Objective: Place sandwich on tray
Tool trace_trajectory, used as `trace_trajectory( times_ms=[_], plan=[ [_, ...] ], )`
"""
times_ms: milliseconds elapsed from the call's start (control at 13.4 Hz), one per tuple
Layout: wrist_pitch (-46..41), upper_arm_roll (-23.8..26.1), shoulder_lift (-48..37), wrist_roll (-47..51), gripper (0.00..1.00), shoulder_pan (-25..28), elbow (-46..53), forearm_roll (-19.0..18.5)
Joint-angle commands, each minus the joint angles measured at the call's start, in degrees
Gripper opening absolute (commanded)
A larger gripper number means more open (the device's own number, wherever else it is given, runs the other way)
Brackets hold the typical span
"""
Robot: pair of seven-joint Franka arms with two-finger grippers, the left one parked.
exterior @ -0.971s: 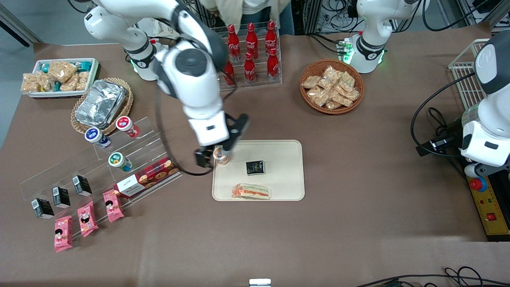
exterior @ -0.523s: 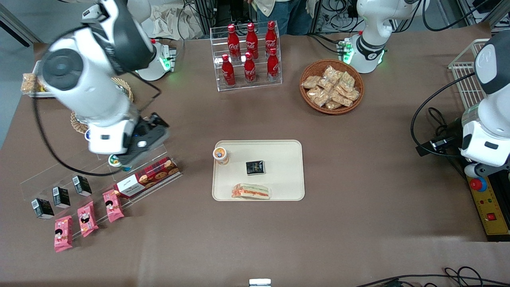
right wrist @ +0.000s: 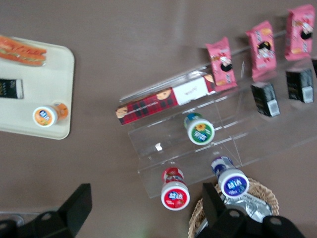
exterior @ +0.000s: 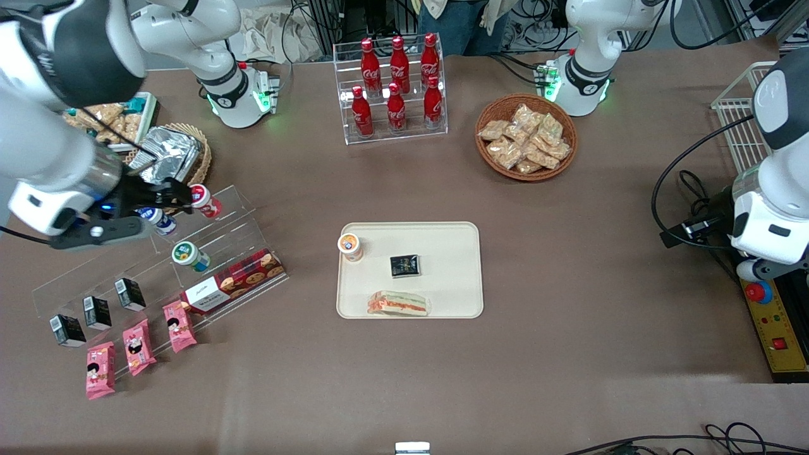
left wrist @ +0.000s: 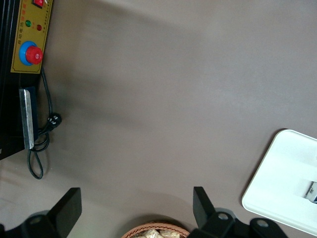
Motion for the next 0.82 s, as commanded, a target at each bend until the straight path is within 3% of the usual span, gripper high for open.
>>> trace_trajectory(
  times_ms=[0, 747],
  plan=[
    [0.8, 0.7, -5.8, 6.0, 0.99, -2.0, -5.7, 0.7],
    [2.6, 0.9, -10.6, 8.2, 0.99, -8.8, -8.2, 0.7]
  ],
)
